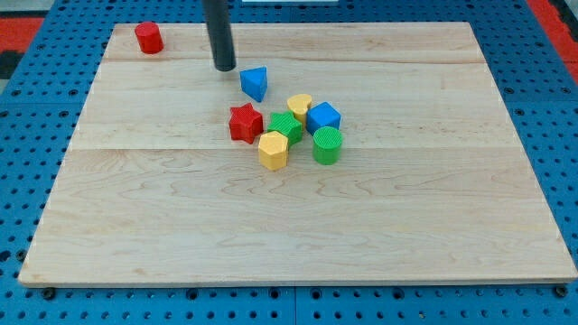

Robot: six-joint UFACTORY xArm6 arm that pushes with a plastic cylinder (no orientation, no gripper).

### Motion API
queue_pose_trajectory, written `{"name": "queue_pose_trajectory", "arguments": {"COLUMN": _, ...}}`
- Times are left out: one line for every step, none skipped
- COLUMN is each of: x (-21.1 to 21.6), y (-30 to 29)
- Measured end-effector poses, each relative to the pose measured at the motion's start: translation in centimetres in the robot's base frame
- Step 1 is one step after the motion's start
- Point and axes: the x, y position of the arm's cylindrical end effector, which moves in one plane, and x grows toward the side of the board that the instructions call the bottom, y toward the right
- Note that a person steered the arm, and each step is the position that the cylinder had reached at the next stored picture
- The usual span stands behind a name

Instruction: Push the red circle towards the red star

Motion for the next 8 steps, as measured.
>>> {"name": "queue_pose_trajectory", "arguments": {"x": 3.1, "y": 2.1}}
{"name": "queue_pose_trajectory", "arguments": {"x": 6.4, "y": 4.3}}
{"name": "queue_pose_trajectory", "arguments": {"x": 1.6, "y": -2.3}}
{"name": "queue_pose_trajectory", "arguments": {"x": -2.1, "y": -6.3}}
{"name": "queue_pose_trajectory", "arguments": {"x": 0.1, "y": -11.5}}
{"name": "queue_pose_trajectory", "arguments": {"x": -3.6, "y": -20.1}}
{"name": "queue_pose_trajectory", "arguments": {"x": -9.1, "y": -18.3}}
{"name": "queue_pose_trajectory", "arguments": {"x": -3.4, "y": -12.6}}
